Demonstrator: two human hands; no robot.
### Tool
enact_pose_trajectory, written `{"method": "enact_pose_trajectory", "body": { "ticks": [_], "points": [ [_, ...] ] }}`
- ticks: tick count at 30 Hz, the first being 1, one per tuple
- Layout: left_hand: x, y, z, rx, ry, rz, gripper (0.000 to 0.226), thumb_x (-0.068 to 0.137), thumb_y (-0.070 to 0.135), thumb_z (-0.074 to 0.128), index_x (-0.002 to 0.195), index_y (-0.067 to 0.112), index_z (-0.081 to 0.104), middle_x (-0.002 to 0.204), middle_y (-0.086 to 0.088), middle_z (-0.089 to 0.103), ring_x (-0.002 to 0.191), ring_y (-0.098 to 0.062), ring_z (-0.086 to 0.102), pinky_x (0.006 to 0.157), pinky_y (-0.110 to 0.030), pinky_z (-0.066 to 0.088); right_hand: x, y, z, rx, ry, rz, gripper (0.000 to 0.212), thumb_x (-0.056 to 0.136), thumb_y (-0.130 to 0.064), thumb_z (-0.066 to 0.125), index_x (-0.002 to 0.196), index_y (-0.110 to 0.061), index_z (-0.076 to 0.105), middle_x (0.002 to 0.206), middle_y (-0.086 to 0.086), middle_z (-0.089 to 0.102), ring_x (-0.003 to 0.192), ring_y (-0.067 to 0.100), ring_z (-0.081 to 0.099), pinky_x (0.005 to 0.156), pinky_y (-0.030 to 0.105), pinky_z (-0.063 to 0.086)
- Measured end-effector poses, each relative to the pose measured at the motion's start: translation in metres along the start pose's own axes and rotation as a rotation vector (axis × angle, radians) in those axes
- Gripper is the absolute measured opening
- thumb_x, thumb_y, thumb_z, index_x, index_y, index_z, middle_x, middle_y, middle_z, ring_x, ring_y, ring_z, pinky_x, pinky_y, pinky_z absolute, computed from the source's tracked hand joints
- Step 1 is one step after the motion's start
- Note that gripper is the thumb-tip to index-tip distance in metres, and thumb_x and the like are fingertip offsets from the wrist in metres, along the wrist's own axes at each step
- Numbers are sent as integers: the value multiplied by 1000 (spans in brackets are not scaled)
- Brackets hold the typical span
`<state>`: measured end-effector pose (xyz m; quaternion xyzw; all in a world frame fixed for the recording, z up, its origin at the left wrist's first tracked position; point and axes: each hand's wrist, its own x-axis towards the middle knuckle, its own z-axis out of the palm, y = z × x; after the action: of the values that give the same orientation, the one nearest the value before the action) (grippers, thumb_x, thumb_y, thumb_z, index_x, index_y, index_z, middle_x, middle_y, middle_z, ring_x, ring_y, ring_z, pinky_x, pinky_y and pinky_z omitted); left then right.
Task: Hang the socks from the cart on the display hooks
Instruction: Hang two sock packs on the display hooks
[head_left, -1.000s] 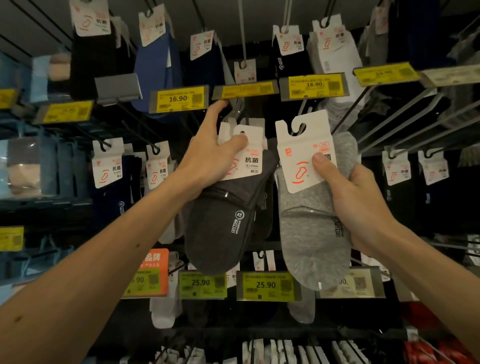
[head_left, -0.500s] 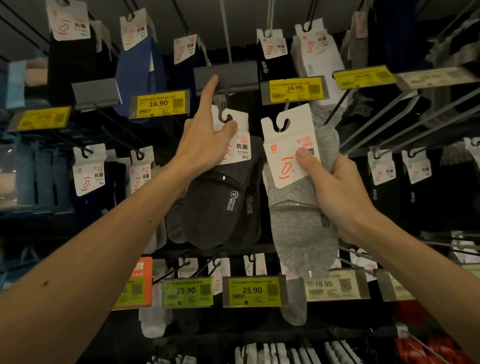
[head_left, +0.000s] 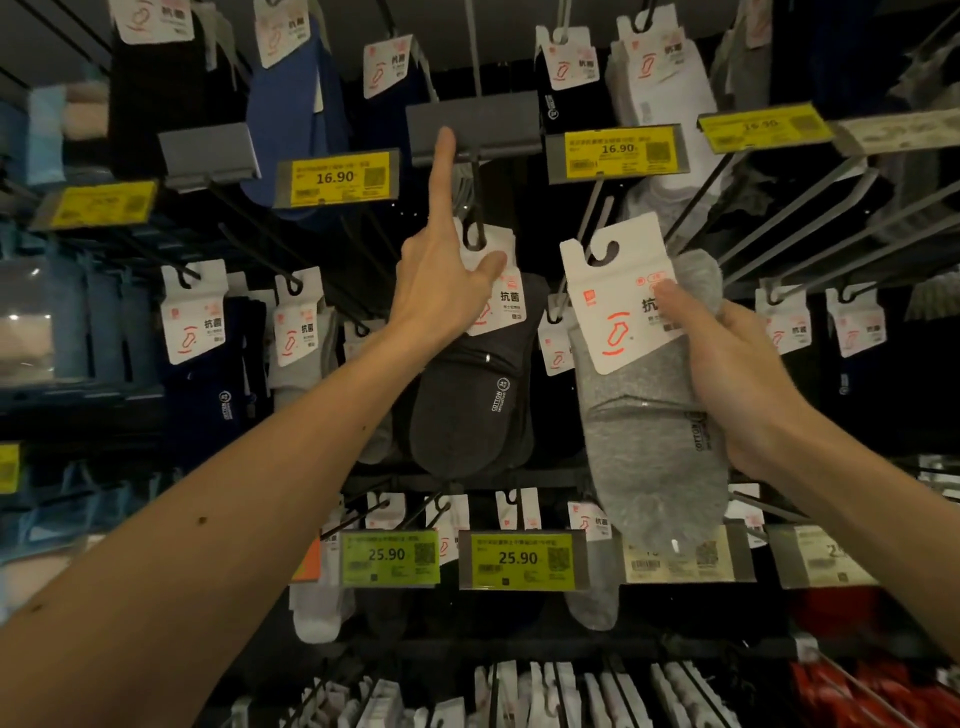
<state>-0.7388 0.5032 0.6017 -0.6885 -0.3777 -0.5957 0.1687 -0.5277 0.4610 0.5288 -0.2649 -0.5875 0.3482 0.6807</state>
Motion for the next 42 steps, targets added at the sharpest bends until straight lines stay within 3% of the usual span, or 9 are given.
{"method": "enact_pose_trajectory", "body": {
  "ticks": [3, 8, 11, 14, 19, 23, 27, 34, 42],
  "points": [
    [0, -2, -16, 88, -90, 18, 102, 93, 16, 68, 158, 35, -9, 75, -7, 65, 57, -17, 63, 52, -20, 52, -5, -1, -2, -37, 2, -31, 27, 99, -34, 57, 109, -13, 69, 95, -1, 78, 86, 12, 75, 68, 26, 59],
    [1, -3, -67, 324, -262, 11, 84, 94, 26, 67, 156, 41, 13, 130, -8, 60, 79, -9, 64, 81, -28, 47, -14, -1, -3, -87, -7, -79, 22, 97, -30, 59, 105, -12, 69, 90, -5, 78, 84, 9, 75, 64, 18, 57],
    [-11, 0, -87, 392, -285, 61, 41, 95, 31, 65, 135, 28, 56, 122, 0, 65, 85, -5, 62, 78, -23, 46, -18, 0, 4, -74, -32, -60, 19, 95, -28, 62, 103, -13, 70, 94, -3, 78, 90, 12, 75, 72, 25, 61],
    [-30, 3, -96, 104, -337, -69, 12, 95, 35, 62, 104, 29, 68, 97, 9, 69, 81, -6, 67, 74, -26, 54, -24, 1, 22, -9, -99, 8, 18, 92, -27, 64, 100, -13, 71, 97, 1, 78, 93, 15, 75, 78, 32, 61],
    [-58, 14, -97, -397, -500, -389, 55, 74, 62, 60, 120, 32, 60, 102, 2, 74, 91, -15, 73, 70, -29, 57, -33, 1, 61, 125, -215, 136, 13, 91, -21, 65, 94, -11, 72, 90, 2, 79, 83, 14, 76, 67, 26, 61],
    [-72, 3, -101, -583, -451, -523, 67, 71, 49, 69, 130, 25, 50, 95, 3, 78, 86, -14, 75, 64, -28, 59, -39, 7, 94, 176, -284, 182, 16, 80, -20, 72, 94, -13, 73, 90, 3, 79, 82, 15, 76, 65, 26, 61],
    [-88, -26, -116, -568, -367, -566, 45, 88, 24, 71, 129, 22, 52, 96, 0, 77, 84, -13, 75, 60, -22, 56, -44, 21, 130, 125, -360, 213, 23, 80, -22, 74, 100, -12, 74, 94, 3, 79, 86, 15, 76, 69, 26, 62],
    [-81, -78, -168, -497, -232, -558, 61, 90, 19, 72, 135, 44, 40, 100, -2, 75, 80, -14, 75, 59, -26, 57, -26, 29, 201, -201, -336, -104, 58, 77, -24, 83, 122, -33, 48, 99, -7, 72, 87, 6, 73, 68, 25, 61],
    [-29, -116, -199, -364, -61, -400, 65, 91, 18, 71, 142, 40, 38, 97, -4, 68, 75, -9, 73, 61, -22, 58, 18, 20, 274, -417, -307, -385, 33, 92, -32, 69, 122, -33, 57, 114, -16, 62, 108, 5, 61, 94, 34, 55]
  ]
}}
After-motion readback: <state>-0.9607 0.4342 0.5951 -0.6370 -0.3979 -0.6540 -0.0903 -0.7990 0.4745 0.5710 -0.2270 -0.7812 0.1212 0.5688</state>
